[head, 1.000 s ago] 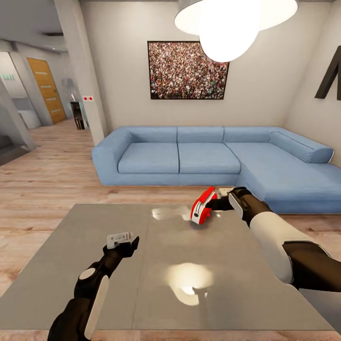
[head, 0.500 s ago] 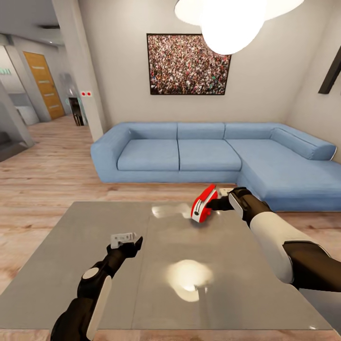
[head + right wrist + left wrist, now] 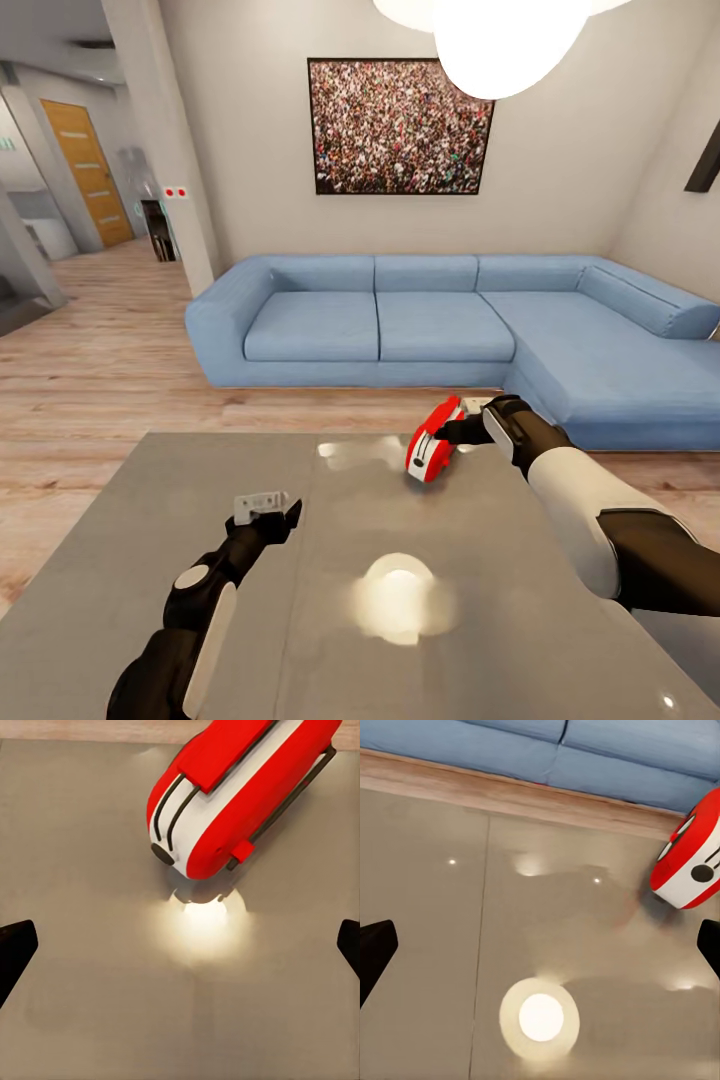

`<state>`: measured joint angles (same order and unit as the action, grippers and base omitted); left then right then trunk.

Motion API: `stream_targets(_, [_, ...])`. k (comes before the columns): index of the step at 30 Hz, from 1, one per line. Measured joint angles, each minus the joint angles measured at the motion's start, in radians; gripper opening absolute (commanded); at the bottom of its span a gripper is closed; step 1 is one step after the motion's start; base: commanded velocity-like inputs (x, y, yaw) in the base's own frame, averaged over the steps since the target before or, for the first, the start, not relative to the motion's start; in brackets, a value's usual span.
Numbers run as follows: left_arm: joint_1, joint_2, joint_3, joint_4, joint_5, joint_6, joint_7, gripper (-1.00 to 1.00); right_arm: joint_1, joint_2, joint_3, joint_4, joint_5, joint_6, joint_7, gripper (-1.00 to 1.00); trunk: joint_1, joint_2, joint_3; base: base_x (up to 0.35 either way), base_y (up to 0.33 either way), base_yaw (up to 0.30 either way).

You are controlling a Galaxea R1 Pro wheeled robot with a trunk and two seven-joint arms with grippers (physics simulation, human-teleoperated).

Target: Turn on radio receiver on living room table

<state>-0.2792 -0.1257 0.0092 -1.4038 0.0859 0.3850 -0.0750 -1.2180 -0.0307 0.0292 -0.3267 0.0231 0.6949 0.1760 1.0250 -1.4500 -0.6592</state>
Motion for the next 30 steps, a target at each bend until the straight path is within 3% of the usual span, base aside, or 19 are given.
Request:
stream_targets(17, [0.000,0.000,0.000,0.000,0.000,0.001,-0.003,1.00,0.000,0.000,0.000,0.001,0.001,0.000,-0.002,1.00,0.000,0.000,0.000,0.047,-0.013,0.000])
stream_targets(21, [0.000,0.007,-0.042,-0.001,0.001,0.005,-0.022,1.00,0.000,0.000,0.000,0.002,0.001,0.000,-0.003,1.00,0.000,0.000,0.000,0.000,0.000,0.000])
stream_targets(30, [0.000,0.011,-0.056,-0.003,-0.004,0.005,-0.023,1.00,0.000,0.000,0.000,0.006,0.001,0.001,-0.005,1.00,0.000,0.000,0.000,0.056,0.000,0.000])
